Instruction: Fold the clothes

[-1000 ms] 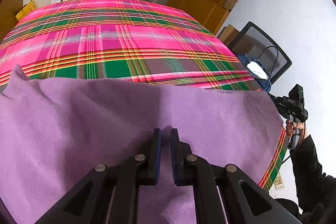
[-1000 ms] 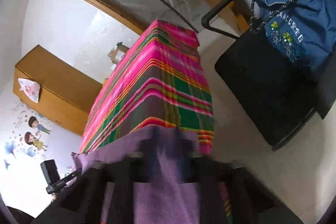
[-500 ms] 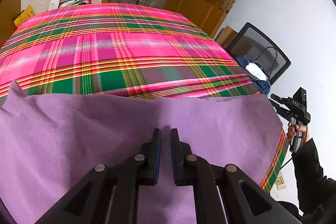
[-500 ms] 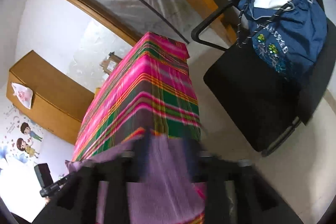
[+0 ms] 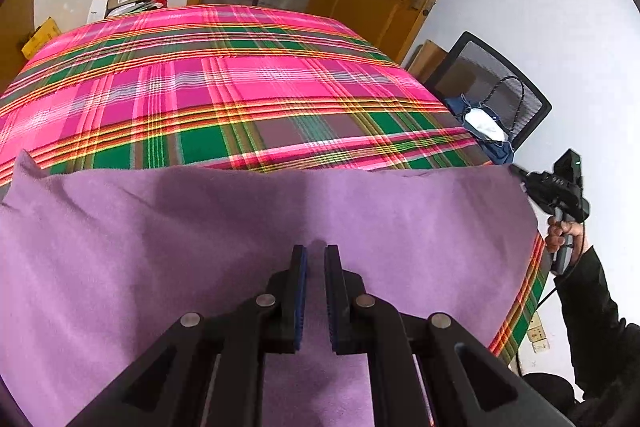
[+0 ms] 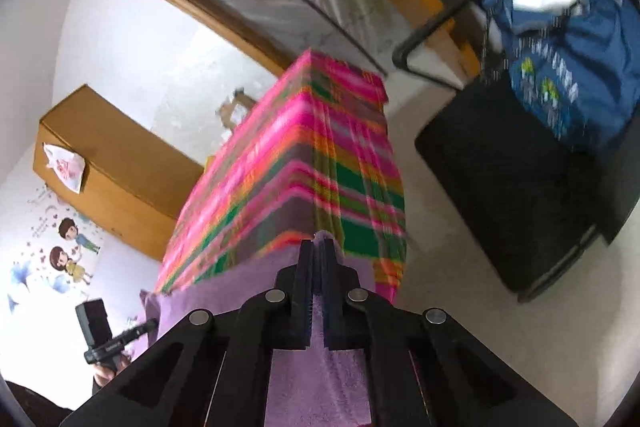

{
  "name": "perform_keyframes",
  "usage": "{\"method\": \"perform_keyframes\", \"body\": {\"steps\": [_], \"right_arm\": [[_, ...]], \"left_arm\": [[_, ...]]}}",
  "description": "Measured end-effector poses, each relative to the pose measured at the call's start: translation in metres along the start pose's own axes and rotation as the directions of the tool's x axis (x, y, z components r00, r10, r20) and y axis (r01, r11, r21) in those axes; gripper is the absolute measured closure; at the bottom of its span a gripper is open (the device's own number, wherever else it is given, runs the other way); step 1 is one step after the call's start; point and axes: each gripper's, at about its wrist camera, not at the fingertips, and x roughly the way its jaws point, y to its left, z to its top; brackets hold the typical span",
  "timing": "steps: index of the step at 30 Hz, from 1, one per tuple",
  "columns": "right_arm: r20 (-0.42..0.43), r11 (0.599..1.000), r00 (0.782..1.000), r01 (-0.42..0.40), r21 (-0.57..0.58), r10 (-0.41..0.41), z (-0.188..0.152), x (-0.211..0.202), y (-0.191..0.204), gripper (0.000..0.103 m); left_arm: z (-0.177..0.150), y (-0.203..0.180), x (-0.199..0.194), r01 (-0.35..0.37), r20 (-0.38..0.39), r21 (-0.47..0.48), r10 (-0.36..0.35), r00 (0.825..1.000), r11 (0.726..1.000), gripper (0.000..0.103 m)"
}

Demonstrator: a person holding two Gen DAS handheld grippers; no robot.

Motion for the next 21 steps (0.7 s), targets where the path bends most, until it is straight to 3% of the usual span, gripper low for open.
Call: {"method": "perform_keyframes", "body": {"steps": [2,7,10,12,15,17,21], "right_arm": [[0.028,1.0,1.0,0.009,-0.018,-0.008,0.005,-0.005,0.004,0.1],[-0.038,0.996,0.995,0.088,-0.002,-0.088,0.001,0.012,-0.005,0.1],[-0.031,0.984,0.984,0.176,0.035,-0.175,-0.004,0.007,-0.013,0.095],[0.004,0.975,0.975,0.222,0.019,-0.222,-0.005,-0.007,-0.008,0.084],[0.055,0.97,0.972,0.231,-0.08,-0.227,-0.012,-0.024,0.023,0.067],[0.065,0.96,0.976,0.216,-0.176,-0.208,-0.02,-0.026,0.053,0.061],[0.022,0.917,0.987,0.156,-0.367,-0.159,-0.043,-0.008,0.118,0.061]], "left_arm": [[0.004,-0.002,0.0,0.0,0.01,0.008,0.0,1.0,1.0,0.095],[0.011,-0.004,0.005,-0.005,0.018,0.004,0.005,1.0,1.0,0.095],[0.009,-0.007,0.0,0.006,0.029,0.014,-0.006,1.0,1.0,0.095],[0.006,-0.009,-0.006,0.007,0.038,0.025,-0.008,0.999,1.0,0.095],[0.002,-0.011,-0.012,0.007,0.049,0.03,-0.009,0.999,1.0,0.095],[-0.001,-0.01,-0.014,0.006,0.053,0.025,-0.007,0.999,1.0,0.095],[-0.008,-0.009,-0.017,0.012,0.056,0.005,-0.013,0.998,1.0,0.095]]}}
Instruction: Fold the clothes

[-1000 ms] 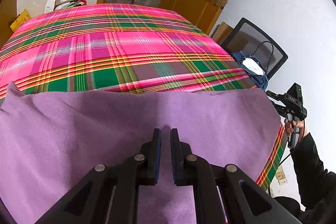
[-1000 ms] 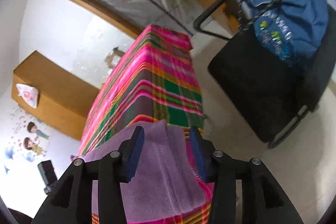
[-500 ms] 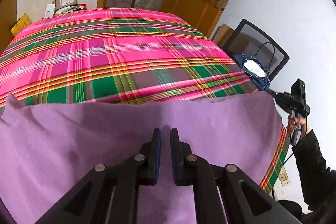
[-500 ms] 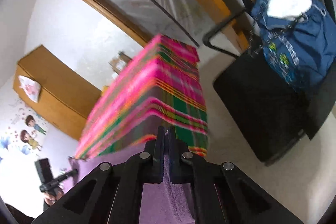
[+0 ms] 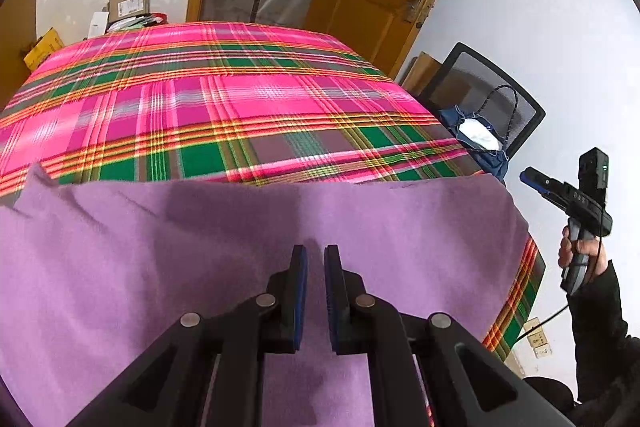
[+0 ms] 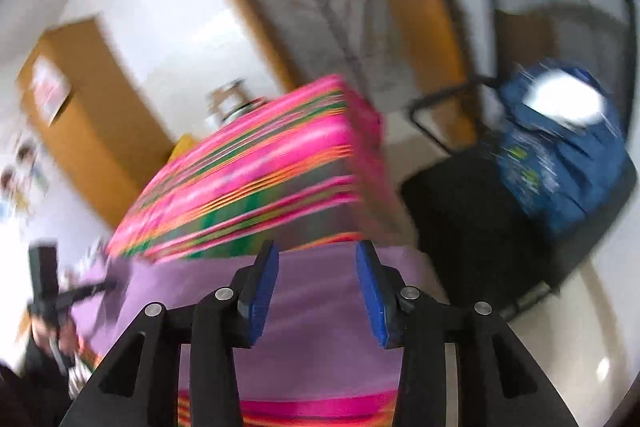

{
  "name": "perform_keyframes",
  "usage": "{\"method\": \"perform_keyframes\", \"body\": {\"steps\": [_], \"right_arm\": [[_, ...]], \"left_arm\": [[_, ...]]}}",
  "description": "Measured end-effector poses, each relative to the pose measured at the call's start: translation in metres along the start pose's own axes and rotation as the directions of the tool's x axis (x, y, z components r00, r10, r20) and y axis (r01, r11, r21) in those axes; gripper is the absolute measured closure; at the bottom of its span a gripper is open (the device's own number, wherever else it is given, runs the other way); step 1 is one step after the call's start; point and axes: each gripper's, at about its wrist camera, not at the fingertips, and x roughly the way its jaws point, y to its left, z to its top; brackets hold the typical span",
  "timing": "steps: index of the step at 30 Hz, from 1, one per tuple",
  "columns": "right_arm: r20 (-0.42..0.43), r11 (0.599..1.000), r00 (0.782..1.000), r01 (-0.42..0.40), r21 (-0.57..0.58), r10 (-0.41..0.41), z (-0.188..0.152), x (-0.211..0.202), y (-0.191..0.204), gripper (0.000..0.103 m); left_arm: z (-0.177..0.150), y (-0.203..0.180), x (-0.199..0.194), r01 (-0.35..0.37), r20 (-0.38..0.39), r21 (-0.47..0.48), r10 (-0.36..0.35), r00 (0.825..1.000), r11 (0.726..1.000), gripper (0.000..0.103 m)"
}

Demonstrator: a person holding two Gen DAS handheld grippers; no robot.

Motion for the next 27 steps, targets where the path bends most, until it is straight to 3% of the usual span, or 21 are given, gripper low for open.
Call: {"method": "perform_keyframes", "body": {"steps": [4,8,11,13,15,19,23,25,27], "right_arm": [[-0.12,0.981,0.991,-0.076,-0.18,0.055,-0.011,0.039,0.072,0.061],[-0.243,0.928,0.966,-0.172,-0.33,0.093,-0.029,0.083,0.139,0.063],[-0.323,0.884,0.94,-0.239,-0.402,0.107,-0.036,0.116,0.181,0.07],[-0.368,0.869,0.924,-0.265,-0.419,0.104,-0.038,0.138,0.197,0.075],[-0.398,0.869,0.915,-0.251,-0.426,0.07,-0.036,0.158,0.205,0.088],[-0.392,0.879,0.918,-0.23,-0.417,0.054,-0.02,0.171,0.203,0.095],[-0.352,0.874,0.934,-0.218,-0.433,0.058,-0.011,0.162,0.21,0.088],[-0.345,0.862,0.936,-0.233,-0.449,0.073,-0.009,0.159,0.218,0.07],[-0.353,0.846,0.932,-0.249,-0.471,0.078,-0.011,0.162,0.23,0.064]], "left_arm": [[-0.01,-0.005,-0.009,0.02,0.007,0.003,-0.02,1.0,1.0,0.095],[-0.024,-0.011,-0.015,0.024,-0.002,0.023,-0.024,1.0,0.999,0.095],[-0.032,-0.01,-0.016,0.012,-0.009,0.024,-0.012,1.0,1.0,0.095],[-0.036,-0.006,-0.018,0.009,-0.008,0.012,-0.009,1.0,1.0,0.095],[-0.039,0.0,-0.021,0.003,-0.003,-0.001,-0.003,1.0,1.0,0.095],[-0.043,0.011,-0.026,-0.014,0.006,-0.026,0.015,1.0,1.0,0.095],[-0.046,0.024,-0.037,-0.033,0.033,-0.048,0.035,0.999,0.998,0.095],[-0.046,0.034,-0.045,-0.048,0.051,-0.067,0.052,0.997,0.997,0.095],[-0.047,0.047,-0.053,-0.077,0.067,-0.095,0.083,0.994,0.992,0.095]]}}
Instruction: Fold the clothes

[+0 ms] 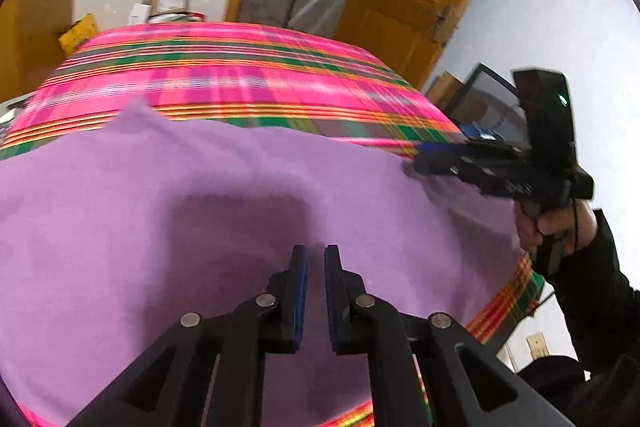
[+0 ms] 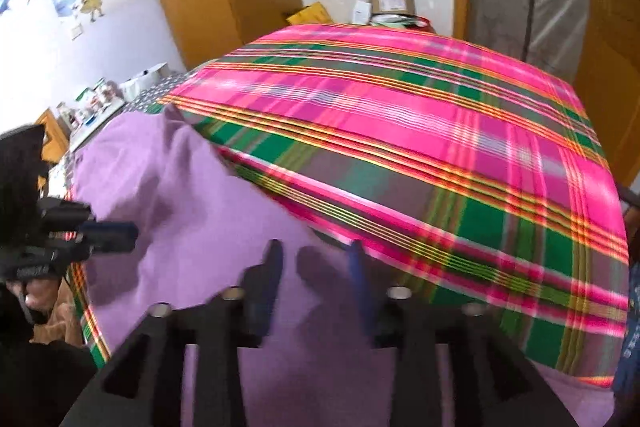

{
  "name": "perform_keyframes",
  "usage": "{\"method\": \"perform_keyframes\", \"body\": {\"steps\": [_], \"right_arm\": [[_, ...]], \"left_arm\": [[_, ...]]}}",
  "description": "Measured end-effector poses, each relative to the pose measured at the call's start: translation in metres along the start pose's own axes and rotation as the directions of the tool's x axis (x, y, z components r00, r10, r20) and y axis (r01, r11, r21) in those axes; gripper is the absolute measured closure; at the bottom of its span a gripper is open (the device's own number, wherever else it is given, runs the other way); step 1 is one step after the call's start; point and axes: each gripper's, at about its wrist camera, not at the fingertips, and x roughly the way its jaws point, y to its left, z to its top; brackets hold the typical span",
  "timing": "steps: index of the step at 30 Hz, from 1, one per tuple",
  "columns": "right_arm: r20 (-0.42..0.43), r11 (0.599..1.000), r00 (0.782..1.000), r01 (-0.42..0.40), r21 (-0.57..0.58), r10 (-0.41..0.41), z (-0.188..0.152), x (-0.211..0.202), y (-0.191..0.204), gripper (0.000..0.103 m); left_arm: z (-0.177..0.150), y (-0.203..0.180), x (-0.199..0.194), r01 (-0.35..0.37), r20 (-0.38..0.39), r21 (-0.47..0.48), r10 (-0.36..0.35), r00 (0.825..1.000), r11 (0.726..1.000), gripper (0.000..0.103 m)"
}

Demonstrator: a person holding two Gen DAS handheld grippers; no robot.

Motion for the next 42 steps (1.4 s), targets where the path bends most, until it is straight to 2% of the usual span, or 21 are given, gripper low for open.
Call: {"method": "perform_keyframes", "body": {"steps": [3,10,13,18,24,28,30,34,36,39,42], "right_arm": [[-0.026,1.0,1.0,-0.012,-0.017,0.011,0.008,0.012,0.004,0.064],[-0.083,0.992,0.991,-0.112,-0.052,0.108,0.03,0.042,0.021,0.064],[-0.103,0.987,0.985,-0.148,-0.057,0.142,0.04,0.055,0.029,0.064],[-0.11,0.985,0.982,-0.162,-0.059,0.155,0.054,0.069,0.038,0.064],[-0.074,0.983,0.983,-0.174,-0.062,0.169,0.07,0.073,0.047,0.064],[-0.117,0.978,0.977,-0.189,-0.092,0.178,0.071,0.089,0.057,0.066],[-0.14,0.981,0.977,-0.174,-0.09,0.161,0.07,0.101,0.056,0.087],[-0.125,0.986,0.978,-0.168,-0.017,0.165,0.071,0.11,0.04,0.089],[-0.12,0.988,0.982,-0.15,-0.024,0.146,0.073,0.111,0.041,0.089],[-0.102,0.993,0.988,-0.12,-0.021,0.117,0.076,0.105,0.041,0.089],[-0.072,0.989,0.987,-0.144,0.016,0.145,0.081,0.096,0.038,0.086]], "left_arm": [[0.0,0.022,-0.01,-0.042,0.022,-0.047,0.043,0.999,0.998,0.095],[-0.006,0.063,-0.028,-0.119,0.055,-0.143,0.128,0.99,0.983,0.095],[-0.007,0.07,-0.029,-0.149,0.054,-0.161,0.16,0.986,0.976,0.095],[-0.008,0.07,-0.027,-0.212,0.049,-0.142,0.221,0.974,0.967,0.095],[-0.009,0.076,-0.018,-0.24,0.025,-0.136,0.246,0.969,0.961,0.095],[-0.008,0.078,-0.018,-0.222,0.028,-0.136,0.228,0.973,0.965,0.094],[-0.008,0.078,-0.018,-0.214,0.03,-0.135,0.22,0.975,0.967,0.094],[-0.009,0.079,-0.02,-0.198,0.036,-0.132,0.204,0.978,0.971,0.094],[-0.009,0.081,-0.022,-0.193,0.036,-0.136,0.199,0.979,0.972,0.094],[-0.012,0.09,-0.032,-0.222,0.05,-0.155,0.232,0.972,0.963,0.094],[-0.018,0.106,-0.047,-0.25,0.064,-0.199,0.267,0.962,0.948,0.094]]}}
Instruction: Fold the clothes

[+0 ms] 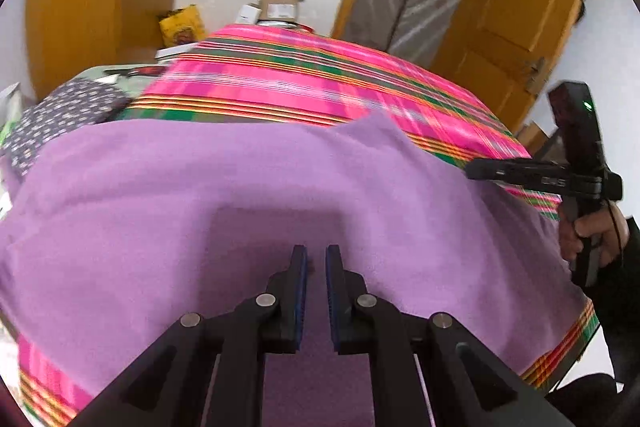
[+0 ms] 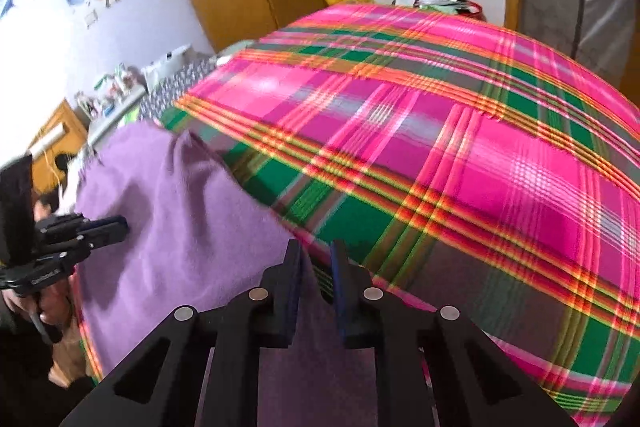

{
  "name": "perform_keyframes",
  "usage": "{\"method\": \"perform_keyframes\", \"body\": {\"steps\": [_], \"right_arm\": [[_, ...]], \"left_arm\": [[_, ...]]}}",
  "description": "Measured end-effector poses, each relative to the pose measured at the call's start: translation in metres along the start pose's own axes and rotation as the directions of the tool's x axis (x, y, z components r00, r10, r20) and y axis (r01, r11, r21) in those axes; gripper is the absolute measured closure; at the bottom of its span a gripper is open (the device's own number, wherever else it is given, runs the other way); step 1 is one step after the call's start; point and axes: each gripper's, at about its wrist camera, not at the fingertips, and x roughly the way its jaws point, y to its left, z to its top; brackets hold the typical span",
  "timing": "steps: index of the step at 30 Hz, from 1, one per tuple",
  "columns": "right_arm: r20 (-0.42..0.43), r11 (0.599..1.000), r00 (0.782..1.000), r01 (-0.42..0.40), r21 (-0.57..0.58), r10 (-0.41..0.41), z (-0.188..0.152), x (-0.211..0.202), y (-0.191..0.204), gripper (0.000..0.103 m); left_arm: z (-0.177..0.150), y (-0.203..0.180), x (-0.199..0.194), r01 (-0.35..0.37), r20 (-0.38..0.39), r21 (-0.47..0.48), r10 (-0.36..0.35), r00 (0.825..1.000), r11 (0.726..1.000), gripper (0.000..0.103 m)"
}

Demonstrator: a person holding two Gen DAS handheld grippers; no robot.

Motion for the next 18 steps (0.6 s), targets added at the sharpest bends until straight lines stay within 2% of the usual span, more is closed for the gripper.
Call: {"method": "perform_keyframes", "body": {"steps": [1,2,3,10,11,12,13,15,18], "right_arm": [[0.0,1.0,1.0,-0.016,0.005,0.016,0.001,-0.001,0.001,0.083],[0.002,1.0,1.0,-0.03,0.002,0.03,0.003,-0.001,0.004,0.072],[0.006,0.999,0.999,-0.041,-0.005,0.041,0.005,-0.001,0.007,0.067],[-0.06,0.991,0.992,-0.114,-0.07,0.11,0.021,0.031,0.033,0.066],[-0.066,0.988,0.99,-0.129,-0.085,0.124,0.023,0.033,0.037,0.07],[-0.069,0.985,0.989,-0.139,-0.106,0.132,0.024,0.035,0.041,0.09],[-0.071,0.982,0.989,-0.141,-0.124,0.133,0.024,0.036,0.045,0.098],[-0.061,0.986,0.993,-0.105,-0.132,0.097,0.026,0.037,0.046,0.098],[-0.069,0.995,0.994,-0.088,-0.056,0.084,0.028,0.044,0.029,0.098]], "left_arm": [[-0.001,0.006,-0.003,-0.013,0.005,-0.013,0.013,1.0,1.0,0.094],[-0.001,0.013,-0.005,-0.025,0.007,-0.028,0.025,1.0,0.999,0.094],[-0.002,0.02,-0.007,-0.037,0.007,-0.044,0.037,0.999,0.998,0.094],[-0.006,0.037,-0.019,-0.081,0.02,-0.084,0.083,0.996,0.993,0.094],[-0.006,0.039,-0.02,-0.083,0.022,-0.087,0.085,0.996,0.993,0.094],[-0.006,0.04,-0.02,-0.086,0.023,-0.09,0.089,0.996,0.992,0.094],[-0.005,0.044,-0.02,-0.09,0.025,-0.095,0.093,0.995,0.991,0.094],[-0.004,0.05,-0.019,-0.098,0.03,-0.106,0.102,0.994,0.99,0.094],[-0.005,0.069,-0.023,-0.127,0.043,-0.143,0.134,0.99,0.982,0.094]]}}
